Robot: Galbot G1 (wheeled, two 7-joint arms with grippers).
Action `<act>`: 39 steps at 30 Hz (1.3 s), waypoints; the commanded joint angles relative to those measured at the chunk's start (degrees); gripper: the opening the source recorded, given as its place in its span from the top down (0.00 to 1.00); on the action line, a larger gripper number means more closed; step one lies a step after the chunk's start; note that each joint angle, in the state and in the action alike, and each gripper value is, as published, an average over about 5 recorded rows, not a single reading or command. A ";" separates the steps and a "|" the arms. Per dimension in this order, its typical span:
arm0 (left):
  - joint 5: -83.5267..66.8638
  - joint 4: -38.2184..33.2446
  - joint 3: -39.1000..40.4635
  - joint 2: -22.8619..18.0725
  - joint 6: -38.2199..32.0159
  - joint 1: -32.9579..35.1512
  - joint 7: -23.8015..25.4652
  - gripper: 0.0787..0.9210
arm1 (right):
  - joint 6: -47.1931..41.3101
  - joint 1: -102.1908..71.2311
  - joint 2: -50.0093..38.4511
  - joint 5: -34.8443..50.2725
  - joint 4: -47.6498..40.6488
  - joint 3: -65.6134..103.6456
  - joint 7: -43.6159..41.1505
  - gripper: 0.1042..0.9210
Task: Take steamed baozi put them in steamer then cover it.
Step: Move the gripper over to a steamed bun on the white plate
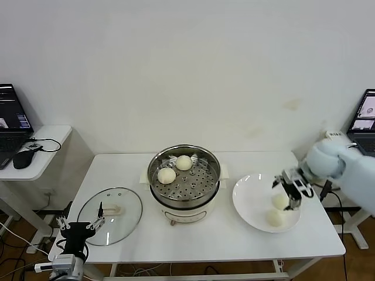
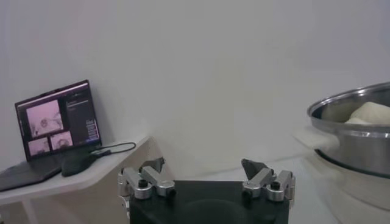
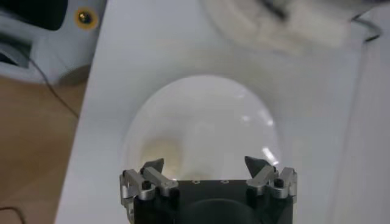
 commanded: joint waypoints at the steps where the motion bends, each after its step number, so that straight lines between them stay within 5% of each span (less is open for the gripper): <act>1: 0.45 0.05 0.02 -0.12 0.02 0.24 0.12 0.12 | 1.42 -14.85 -0.73 -5.68 -3.20 10.19 1.81 0.12; 27: 0.54 0.97 -0.76 -0.20 -0.07 0.26 0.31 0.12 | -3.27 -15.20 7.17 -5.97 -8.34 9.33 6.64 0.13; 39: 0.34 1.17 -0.88 -0.47 -0.02 -0.11 0.31 0.12 | -4.11 -15.45 7.34 -6.02 -8.47 9.49 5.62 0.28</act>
